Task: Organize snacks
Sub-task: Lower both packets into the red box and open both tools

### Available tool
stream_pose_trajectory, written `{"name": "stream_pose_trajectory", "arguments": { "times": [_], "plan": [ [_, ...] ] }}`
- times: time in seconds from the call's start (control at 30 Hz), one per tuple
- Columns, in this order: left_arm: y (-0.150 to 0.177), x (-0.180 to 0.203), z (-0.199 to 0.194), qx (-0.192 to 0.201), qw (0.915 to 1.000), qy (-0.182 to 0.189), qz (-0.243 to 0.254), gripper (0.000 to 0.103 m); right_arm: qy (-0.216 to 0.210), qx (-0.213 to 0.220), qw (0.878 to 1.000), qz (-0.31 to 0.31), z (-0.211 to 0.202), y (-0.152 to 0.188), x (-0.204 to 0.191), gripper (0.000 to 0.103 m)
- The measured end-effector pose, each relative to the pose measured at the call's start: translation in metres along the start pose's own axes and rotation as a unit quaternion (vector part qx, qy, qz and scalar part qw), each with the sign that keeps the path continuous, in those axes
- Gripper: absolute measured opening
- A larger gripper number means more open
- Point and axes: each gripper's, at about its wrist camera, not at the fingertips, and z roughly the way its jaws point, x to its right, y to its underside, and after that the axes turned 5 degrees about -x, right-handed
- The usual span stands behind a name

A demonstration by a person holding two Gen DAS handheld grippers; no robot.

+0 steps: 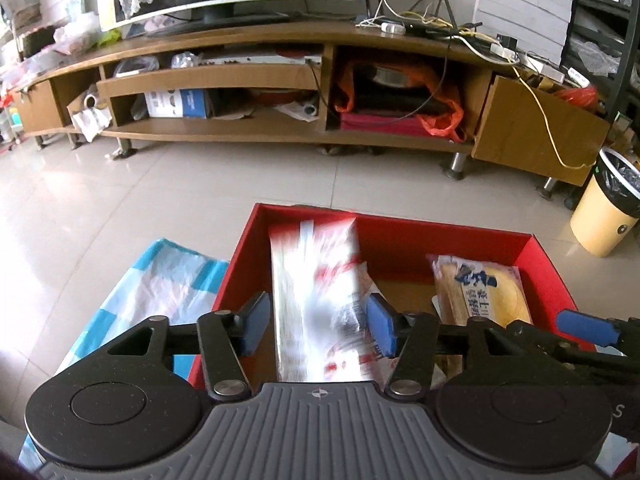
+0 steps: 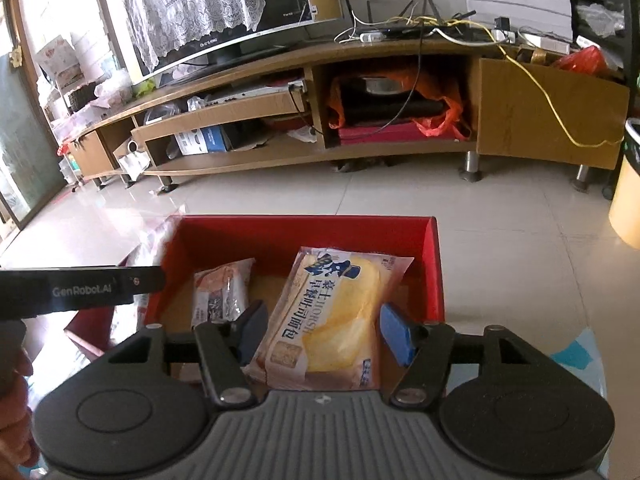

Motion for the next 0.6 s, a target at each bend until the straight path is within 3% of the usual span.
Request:
{"name": "stream_pose_trajectory", "arguments": {
  "times": [0.03,0.1,0.23,0.4,0.6],
  "plan": [
    [-0.001,0.001,0.0,-0.001,1.0,-0.002,0.002,0.075,-0.002,0.001,1.0,0.003,-0.001,0.0,0.0,0.062],
    [-0.001,0.001,-0.004,0.005,1.0,-0.003,0.006,0.082,-0.005,0.001,1.0,0.007,-0.004,-0.001,0.0,0.062],
    [0.004,0.001,-0.008,0.003,0.9997,-0.014,0.021,0.086,-0.003,0.0,1.0,0.0,-0.009,-0.001,-0.002,0.062],
    [0.009,-0.009,-0.011,-0.017,0.9999,-0.004,0.0,0.086,0.002,-0.002,1.0,0.003,-0.017,0.0,0.0,0.062],
    [0.016,-0.002,-0.005,-0.048,0.9986,0.005,0.021,0.086,0.005,-0.033,0.999,-0.01,-0.016,0.008,0.0,0.062]
  ]
}}
